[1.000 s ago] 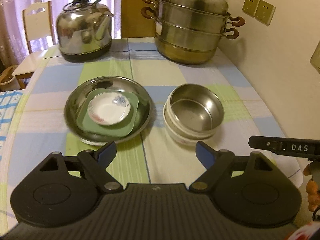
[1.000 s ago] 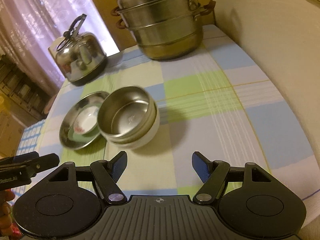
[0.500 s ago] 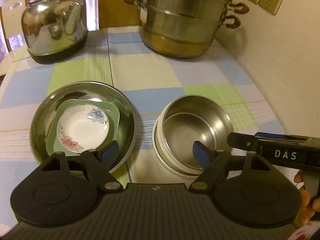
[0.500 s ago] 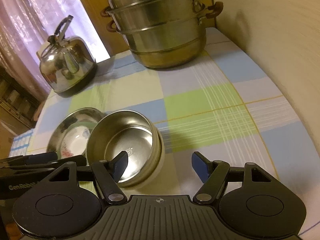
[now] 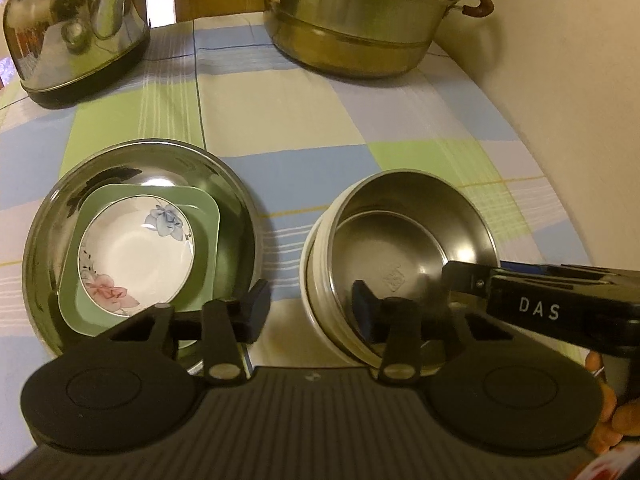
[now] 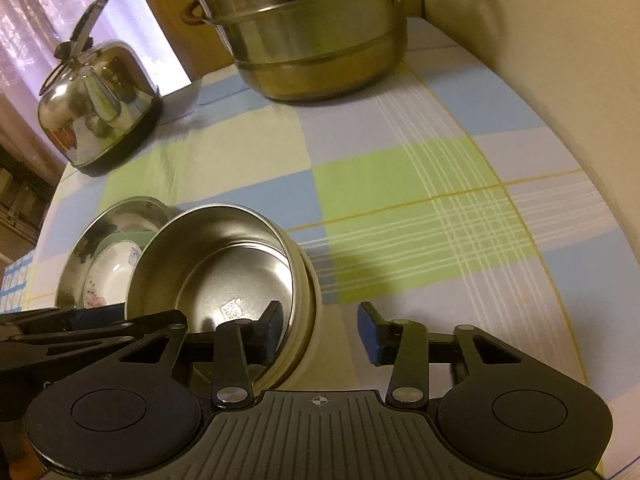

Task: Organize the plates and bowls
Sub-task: 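Close the left gripper on the rim of the bowl stack, then lift the bowl stack with the left gripper and carry it over the steel plate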

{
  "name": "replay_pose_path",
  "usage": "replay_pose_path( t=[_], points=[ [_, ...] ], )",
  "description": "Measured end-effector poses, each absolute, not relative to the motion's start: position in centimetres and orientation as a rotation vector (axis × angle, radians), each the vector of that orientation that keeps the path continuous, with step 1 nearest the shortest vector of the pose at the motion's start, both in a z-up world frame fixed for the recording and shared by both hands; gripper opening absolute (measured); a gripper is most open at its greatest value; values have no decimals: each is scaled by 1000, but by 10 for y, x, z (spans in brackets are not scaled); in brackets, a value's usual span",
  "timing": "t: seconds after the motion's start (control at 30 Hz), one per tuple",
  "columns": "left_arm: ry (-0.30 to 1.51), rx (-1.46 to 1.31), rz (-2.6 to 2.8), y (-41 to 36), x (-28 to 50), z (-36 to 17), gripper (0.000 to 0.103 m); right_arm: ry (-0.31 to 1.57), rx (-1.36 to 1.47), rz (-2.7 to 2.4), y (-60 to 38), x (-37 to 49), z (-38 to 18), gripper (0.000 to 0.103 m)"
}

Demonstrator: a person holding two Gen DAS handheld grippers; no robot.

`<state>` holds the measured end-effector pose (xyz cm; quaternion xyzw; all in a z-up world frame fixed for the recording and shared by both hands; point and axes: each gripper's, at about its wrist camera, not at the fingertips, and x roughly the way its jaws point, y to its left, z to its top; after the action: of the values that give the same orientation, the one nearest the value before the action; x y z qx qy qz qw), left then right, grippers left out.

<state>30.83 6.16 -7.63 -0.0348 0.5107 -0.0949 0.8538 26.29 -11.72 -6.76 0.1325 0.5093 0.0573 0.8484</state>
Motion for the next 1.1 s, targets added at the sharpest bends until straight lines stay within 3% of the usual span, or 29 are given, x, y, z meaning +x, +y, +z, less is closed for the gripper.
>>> replay_pose_path(
  t=[0.17, 0.67, 1.1],
  points=[
    [1089, -92, -236, 61, 313, -79, 26, 1086, 281, 138, -113, 267, -68, 19],
    [1101, -97, -251, 62, 318, -85, 29, 1132, 272, 117, -110, 275, -72, 16],
    [1089, -108, -263, 62, 316, -85, 26, 1123, 252, 118, -108, 272, -72, 15]
  ],
)
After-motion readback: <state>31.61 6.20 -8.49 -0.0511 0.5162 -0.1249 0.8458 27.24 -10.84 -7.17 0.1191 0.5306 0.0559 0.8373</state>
